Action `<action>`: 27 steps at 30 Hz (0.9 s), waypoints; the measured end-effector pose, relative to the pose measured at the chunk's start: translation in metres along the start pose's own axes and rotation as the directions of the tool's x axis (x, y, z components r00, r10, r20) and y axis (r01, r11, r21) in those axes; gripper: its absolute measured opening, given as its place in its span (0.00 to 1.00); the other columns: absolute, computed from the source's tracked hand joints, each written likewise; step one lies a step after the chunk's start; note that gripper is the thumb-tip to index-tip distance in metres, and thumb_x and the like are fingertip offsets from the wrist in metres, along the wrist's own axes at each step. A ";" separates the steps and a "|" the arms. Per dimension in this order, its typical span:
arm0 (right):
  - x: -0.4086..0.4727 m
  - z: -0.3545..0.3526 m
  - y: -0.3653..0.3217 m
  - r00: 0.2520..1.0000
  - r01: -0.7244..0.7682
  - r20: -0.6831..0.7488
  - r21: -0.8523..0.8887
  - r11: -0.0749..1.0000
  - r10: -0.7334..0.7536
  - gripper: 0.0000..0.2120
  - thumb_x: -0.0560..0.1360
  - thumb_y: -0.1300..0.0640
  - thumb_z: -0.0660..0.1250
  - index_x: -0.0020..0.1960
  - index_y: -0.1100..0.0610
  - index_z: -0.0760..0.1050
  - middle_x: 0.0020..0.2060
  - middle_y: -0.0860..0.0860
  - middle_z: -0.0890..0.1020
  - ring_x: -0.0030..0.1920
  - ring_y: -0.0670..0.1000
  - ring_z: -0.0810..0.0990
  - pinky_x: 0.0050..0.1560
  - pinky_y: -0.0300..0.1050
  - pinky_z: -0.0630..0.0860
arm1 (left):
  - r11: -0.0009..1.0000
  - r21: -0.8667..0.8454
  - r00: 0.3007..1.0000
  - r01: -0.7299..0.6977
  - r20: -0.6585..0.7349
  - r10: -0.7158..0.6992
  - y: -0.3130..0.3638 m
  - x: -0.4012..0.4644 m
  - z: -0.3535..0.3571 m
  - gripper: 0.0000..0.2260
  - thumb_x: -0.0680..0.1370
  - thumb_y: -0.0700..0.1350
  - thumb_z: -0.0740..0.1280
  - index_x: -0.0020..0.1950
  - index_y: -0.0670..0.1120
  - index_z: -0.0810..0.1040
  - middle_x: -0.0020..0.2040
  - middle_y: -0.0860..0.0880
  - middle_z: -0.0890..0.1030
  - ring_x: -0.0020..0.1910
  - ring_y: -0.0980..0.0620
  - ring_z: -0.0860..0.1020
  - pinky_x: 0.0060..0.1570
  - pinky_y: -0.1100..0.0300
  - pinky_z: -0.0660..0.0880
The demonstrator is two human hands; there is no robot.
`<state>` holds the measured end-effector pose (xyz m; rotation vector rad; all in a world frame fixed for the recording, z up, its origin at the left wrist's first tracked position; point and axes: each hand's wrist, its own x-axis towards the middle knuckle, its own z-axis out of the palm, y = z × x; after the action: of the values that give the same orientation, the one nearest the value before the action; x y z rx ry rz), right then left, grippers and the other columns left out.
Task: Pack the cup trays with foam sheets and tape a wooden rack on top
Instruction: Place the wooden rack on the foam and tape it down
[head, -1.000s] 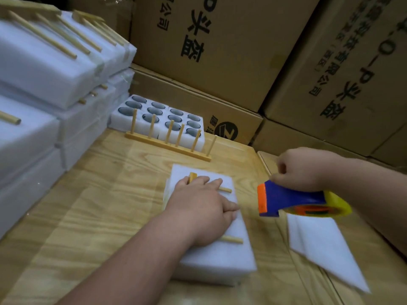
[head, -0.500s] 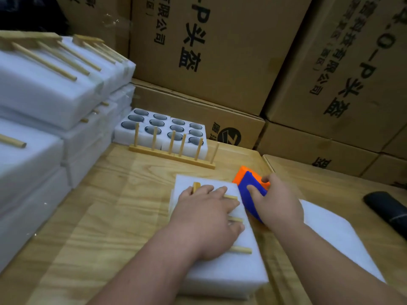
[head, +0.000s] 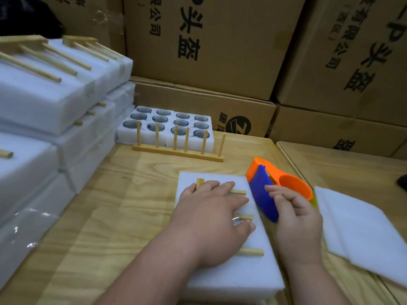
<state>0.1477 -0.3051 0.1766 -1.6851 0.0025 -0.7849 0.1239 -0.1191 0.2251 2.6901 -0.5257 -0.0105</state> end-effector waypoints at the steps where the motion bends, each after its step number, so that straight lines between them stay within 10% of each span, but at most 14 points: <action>1: -0.001 0.000 0.001 0.998 0.068 -0.004 -0.053 0.996 -0.068 0.10 0.76 0.63 0.65 0.42 0.54 0.82 0.46 0.44 0.86 0.53 0.41 0.82 0.56 0.42 0.78 | 1.000 0.003 1.000 0.005 0.001 -0.005 0.000 0.000 0.000 0.27 0.80 0.68 0.56 0.78 0.67 0.60 0.83 0.63 0.51 0.81 0.58 0.47 0.80 0.47 0.43; 6: -0.007 -0.006 -0.012 0.938 0.339 0.087 -0.024 0.940 -0.336 0.12 0.77 0.57 0.61 0.51 0.54 0.83 0.58 0.49 0.85 0.64 0.50 0.80 0.65 0.46 0.75 | 1.000 0.013 1.000 0.012 0.005 -0.012 0.002 -0.001 -0.002 0.27 0.79 0.68 0.56 0.78 0.68 0.59 0.82 0.65 0.50 0.80 0.59 0.47 0.80 0.48 0.44; 9: -0.016 0.001 -0.026 0.949 -0.149 0.313 0.372 0.916 0.028 0.16 0.79 0.53 0.62 0.64 0.52 0.81 0.68 0.46 0.80 0.72 0.45 0.74 0.72 0.42 0.69 | 1.000 0.026 1.000 0.011 -0.001 -0.011 0.002 -0.001 -0.002 0.27 0.79 0.69 0.56 0.78 0.68 0.59 0.82 0.65 0.50 0.80 0.60 0.48 0.80 0.49 0.44; 13: -0.020 0.009 -0.033 0.717 -0.691 0.583 0.518 0.504 0.382 0.26 0.76 0.43 0.57 0.71 0.49 0.74 0.69 0.44 0.79 0.67 0.42 0.78 0.67 0.49 0.72 | 1.000 0.029 1.000 0.011 0.008 -0.011 0.002 0.000 -0.002 0.27 0.79 0.69 0.56 0.78 0.69 0.59 0.82 0.65 0.50 0.80 0.60 0.47 0.80 0.49 0.44; 18: -0.023 0.013 -0.032 0.577 -0.816 0.660 0.486 0.313 0.481 0.30 0.75 0.39 0.56 0.73 0.48 0.72 0.68 0.50 0.80 0.66 0.52 0.80 0.62 0.51 0.73 | 1.000 0.026 1.000 0.005 0.023 -0.005 0.001 0.000 -0.002 0.27 0.80 0.69 0.55 0.78 0.68 0.59 0.83 0.64 0.50 0.81 0.59 0.47 0.80 0.49 0.44; 27: -0.026 0.024 -0.027 0.603 -0.778 0.603 0.590 0.217 0.522 0.31 0.77 0.33 0.57 0.71 0.49 0.76 0.66 0.51 0.82 0.62 0.54 0.83 0.58 0.54 0.81 | 0.994 -0.111 1.000 -0.007 -0.001 0.006 -0.005 -0.003 -0.011 0.25 0.81 0.66 0.59 0.78 0.67 0.63 0.82 0.62 0.56 0.81 0.61 0.48 0.80 0.46 0.42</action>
<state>0.1286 -0.2656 0.1857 -0.6710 0.1415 0.1918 0.1237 -0.1089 0.2333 2.5804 -0.5182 -0.0361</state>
